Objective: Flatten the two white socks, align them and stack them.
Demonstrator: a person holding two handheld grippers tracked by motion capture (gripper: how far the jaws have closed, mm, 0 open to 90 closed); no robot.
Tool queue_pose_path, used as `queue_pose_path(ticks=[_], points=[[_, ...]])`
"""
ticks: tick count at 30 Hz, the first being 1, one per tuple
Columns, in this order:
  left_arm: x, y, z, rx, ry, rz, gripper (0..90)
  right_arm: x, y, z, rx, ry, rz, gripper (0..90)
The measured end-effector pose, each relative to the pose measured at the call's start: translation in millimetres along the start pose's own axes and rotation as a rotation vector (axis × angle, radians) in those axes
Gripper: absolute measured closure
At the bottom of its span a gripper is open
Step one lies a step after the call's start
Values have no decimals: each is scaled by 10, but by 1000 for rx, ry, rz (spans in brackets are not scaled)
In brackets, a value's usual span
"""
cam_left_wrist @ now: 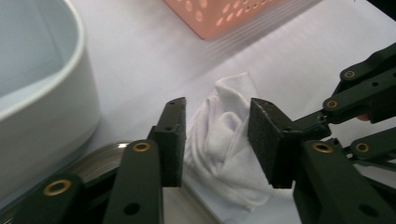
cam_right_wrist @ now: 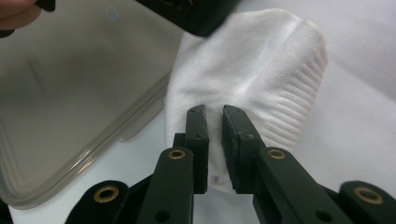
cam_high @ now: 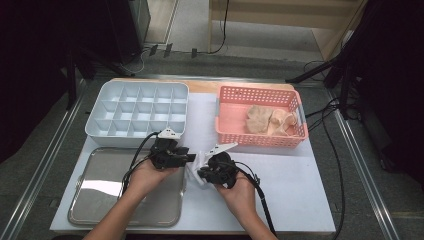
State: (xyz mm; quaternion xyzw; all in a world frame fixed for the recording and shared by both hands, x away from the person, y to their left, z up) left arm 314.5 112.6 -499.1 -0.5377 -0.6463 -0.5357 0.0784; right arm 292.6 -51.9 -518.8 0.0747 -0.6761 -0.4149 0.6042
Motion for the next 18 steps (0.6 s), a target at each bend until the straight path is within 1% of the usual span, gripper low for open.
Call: queue_pose_path(ticks=[1, 3, 4, 8, 9, 11, 13, 15, 18], points=[[-14, -3, -4, -5, 0, 5, 558, -5, 0, 1, 1, -3, -2, 815], [-42, -4, -14, -2, -2, 11, 525, -10, -1, 6, 4, -5, -4, 815], [-59, -4, -28, -12, -8, 12, 503, -11, -2, 16, 4, -6, -5, 816], [-81, 4, -59, -17, -11, 11, 474, -18, -6, 28, 5, -5, -7, 816], [-92, 4, -70, -18, -10, 9, 473, -25, -11, 45, 9, -5, -6, 815], [-119, 0, -73, -23, -2, 24, 474, -25, -18, 60, 15, -6, -6, 815], [-167, -20, -67, -27, 19, 41, 477, -22, -22, 65, 15, -6, -7, 815], [-209, -43, -39, -43, 35, 65, 481, -9, -34, 68, 12, -6, -7, 813], [-249, -50, -2, -22, 25, 65, 481, 22, -62, 71, 4, -2, -6, 807]])
Point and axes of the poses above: each handheld gripper's, and its own axes: x roughly backward along the jaws, y roughly out of its top, z roughly to its left, the point moved 3 cm from there along -x, roughly forward along the jaws, and after that the axes turned 14 degrees about x, right-handed, at the moved point
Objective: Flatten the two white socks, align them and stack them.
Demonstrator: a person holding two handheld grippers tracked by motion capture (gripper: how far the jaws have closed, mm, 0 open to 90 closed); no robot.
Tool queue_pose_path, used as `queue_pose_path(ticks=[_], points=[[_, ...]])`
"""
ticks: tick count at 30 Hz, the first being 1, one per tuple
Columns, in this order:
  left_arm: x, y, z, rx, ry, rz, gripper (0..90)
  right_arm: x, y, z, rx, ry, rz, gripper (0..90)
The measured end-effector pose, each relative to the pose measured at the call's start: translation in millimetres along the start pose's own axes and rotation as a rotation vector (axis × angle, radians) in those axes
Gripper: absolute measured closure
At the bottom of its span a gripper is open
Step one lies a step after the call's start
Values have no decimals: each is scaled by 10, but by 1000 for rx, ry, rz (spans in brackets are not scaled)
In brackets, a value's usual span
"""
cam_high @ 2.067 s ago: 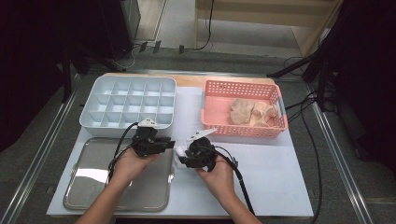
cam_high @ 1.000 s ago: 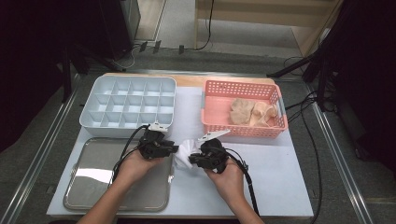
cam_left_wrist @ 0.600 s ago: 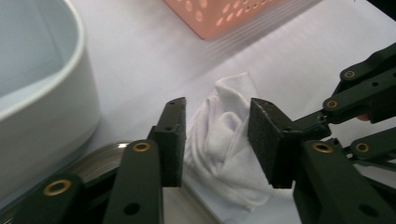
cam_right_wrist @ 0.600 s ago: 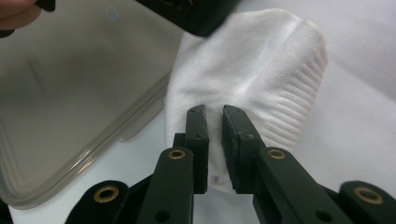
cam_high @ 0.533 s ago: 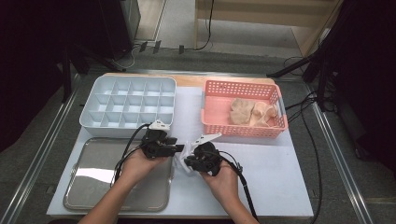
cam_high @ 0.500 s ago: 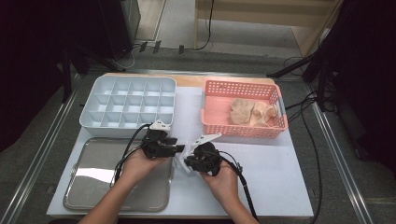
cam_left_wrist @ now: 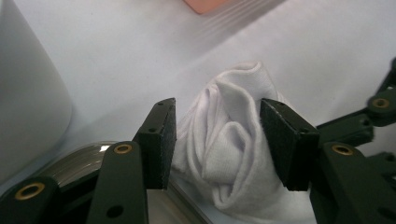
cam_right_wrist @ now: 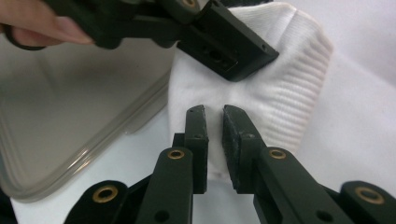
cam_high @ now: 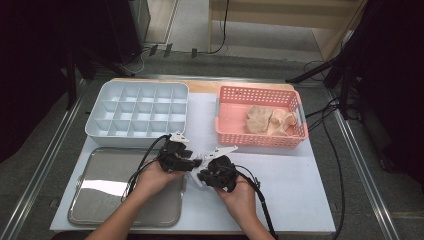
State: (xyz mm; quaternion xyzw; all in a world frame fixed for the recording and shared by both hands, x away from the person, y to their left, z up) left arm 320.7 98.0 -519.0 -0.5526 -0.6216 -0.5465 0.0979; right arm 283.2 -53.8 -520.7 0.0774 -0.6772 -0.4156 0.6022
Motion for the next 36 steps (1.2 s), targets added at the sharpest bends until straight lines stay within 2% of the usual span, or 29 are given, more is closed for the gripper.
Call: queue_pose_path(ticks=[7, 12, 16, 20, 24, 32, 36], points=[[-48, 3, 76, 30, -35, 18, 466, 52, -109, 49, -22, 12, 15, 817], [-82, -4, 74, 5, -31, 25, 444, 33, -169, 71, -32, 13, 25, 817], [-105, -3, 104, 33, -50, 39, 412, 8, -185, 95, -26, 20, 39, 823], [-121, -9, 99, 26, -50, 42, 404, -4, -189, 107, -23, 20, 45, 827], [-134, -17, 90, 40, -54, 54, 394, -38, -206, 99, -19, 11, 54, 843], [-152, -46, 46, 40, -45, 62, 394, -49, -219, 84, -21, 8, 42, 870], [-155, -64, 26, 44, -50, 66, 396, -50, -218, 90, -6, -2, 45, 876]])
Point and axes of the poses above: each handheld gripper's, and its own axes: x roughly backward along the jaws, y roughly out of its top, z roughly to its left, the point moved 3 cm from there along -x, roughly forward along the jaws, and after that the axes turned 14 degrees about x, right-handed, at the moved point
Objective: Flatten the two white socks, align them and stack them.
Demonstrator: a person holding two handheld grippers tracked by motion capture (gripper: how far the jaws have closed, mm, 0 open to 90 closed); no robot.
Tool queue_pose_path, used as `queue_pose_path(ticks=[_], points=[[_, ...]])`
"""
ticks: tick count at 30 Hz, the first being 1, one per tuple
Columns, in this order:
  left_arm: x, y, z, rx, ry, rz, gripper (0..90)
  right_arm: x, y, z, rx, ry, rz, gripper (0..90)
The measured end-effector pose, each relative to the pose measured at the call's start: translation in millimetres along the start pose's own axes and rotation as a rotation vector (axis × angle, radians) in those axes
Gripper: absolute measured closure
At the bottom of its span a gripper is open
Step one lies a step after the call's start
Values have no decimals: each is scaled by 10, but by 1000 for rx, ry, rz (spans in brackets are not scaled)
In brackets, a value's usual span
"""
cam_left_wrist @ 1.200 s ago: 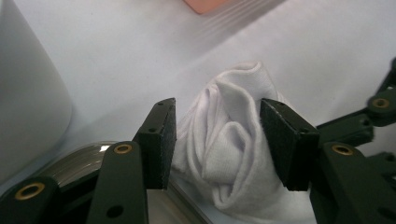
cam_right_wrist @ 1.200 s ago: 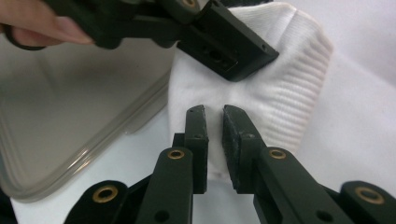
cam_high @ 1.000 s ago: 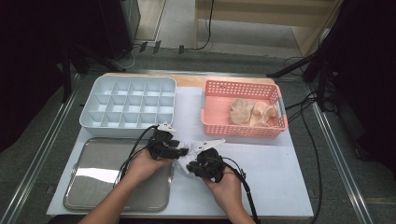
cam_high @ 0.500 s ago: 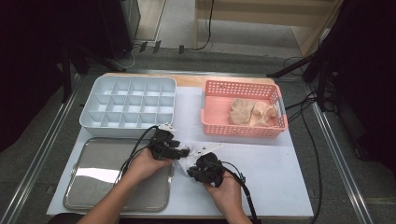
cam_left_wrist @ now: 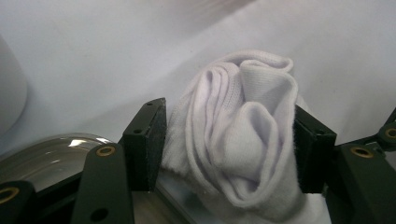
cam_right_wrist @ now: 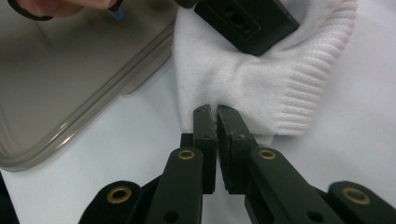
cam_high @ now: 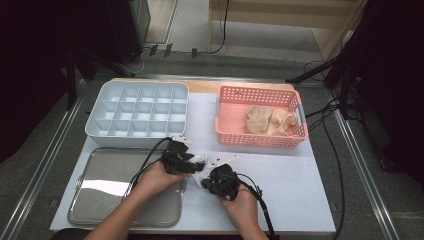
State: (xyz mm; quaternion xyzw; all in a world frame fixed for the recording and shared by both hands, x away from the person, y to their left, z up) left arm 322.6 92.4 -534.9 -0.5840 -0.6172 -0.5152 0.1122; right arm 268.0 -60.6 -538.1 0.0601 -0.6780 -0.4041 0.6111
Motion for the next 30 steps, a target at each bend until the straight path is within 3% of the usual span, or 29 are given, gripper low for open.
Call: queue_pose_path(ticks=[7, 14, 17, 21, 27, 30], points=[[-1, -23, -45, 4, -24, 32, 436, -5, -3, -10, 5, -5, -3, 899], [2, -47, -73, 21, -77, 54, 528, -9, -6, -23, 3, 1, -9, 900], [8, -42, -69, 17, -73, 53, 558, -7, -5, -28, 1, 6, -7, 898], [22, -17, -67, 14, -68, 54, 607, 4, -2, -53, -28, 46, -6, 876], [80, 27, -31, 46, -81, 38, 617, 78, 29, -96, -16, 53, -24, 819], [135, 62, -35, 27, -65, 27, 615, 137, 50, -148, -27, 56, -41, 784]])
Point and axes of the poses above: each handheld gripper's, and its own axes: x roughly backward along the jaws, y roughly out of its top, z roughly to its left, the point moved 3 cm from there along -x, roughly forward along the jaws, and after that the axes turned 14 degrees about x, right-handed, at the moved point
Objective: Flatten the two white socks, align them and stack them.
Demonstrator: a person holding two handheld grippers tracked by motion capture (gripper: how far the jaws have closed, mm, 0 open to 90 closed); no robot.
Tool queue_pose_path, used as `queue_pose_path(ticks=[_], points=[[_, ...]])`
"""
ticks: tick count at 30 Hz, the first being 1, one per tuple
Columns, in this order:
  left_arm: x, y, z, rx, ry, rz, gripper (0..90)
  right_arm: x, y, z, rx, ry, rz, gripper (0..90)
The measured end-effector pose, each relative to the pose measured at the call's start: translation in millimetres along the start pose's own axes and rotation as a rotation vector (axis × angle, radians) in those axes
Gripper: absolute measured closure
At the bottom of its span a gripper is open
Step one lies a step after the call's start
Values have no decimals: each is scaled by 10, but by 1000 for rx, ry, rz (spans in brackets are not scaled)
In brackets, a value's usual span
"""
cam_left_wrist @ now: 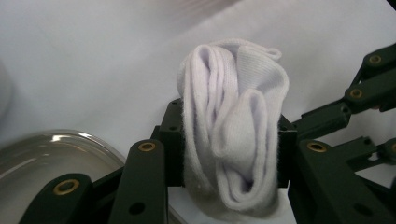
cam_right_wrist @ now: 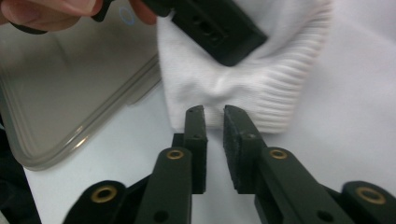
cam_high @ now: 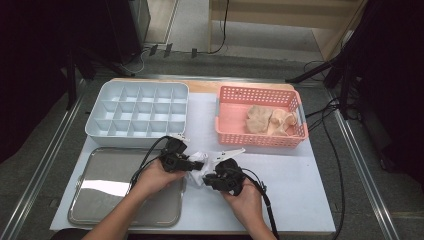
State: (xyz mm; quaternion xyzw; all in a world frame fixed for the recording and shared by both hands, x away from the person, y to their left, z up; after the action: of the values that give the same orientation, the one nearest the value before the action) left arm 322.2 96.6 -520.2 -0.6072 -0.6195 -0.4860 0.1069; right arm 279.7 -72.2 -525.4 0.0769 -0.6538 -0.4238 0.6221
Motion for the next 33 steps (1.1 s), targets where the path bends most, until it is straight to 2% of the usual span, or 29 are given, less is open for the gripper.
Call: queue_pose_path(ticks=[4, 10, 13, 24, 33], points=[[104, 45, 5, -5, 3, -25, 614, 99, 23, -73, -2, -1, -20, 710], [164, 65, -4, -5, 5, -31, 613, 174, 28, -148, -9, -10, -39, 642], [206, 79, -13, -17, 4, -31, 613, 217, 29, -204, 9, -6, -51, 579], [399, 105, -17, -35, 15, -47, 611, 308, 53, -292, 13, -3, -77, 532], [535, 100, 40, -22, 23, -62, 610, 316, 86, -343, 18, -3, -81, 532]])
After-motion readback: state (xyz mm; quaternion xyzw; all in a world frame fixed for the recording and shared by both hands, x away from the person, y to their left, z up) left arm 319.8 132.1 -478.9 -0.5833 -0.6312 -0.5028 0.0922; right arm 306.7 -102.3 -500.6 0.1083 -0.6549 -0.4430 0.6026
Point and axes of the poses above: each handheld gripper's, and its own axes: x roughly backward along the jaws, y roughly out of its top, z roughly to its left, the point moved 3 cm from there along -x, roughly forward along the jaws, and after that the axes turned 14 degrees about x, right-handed, at the moved point
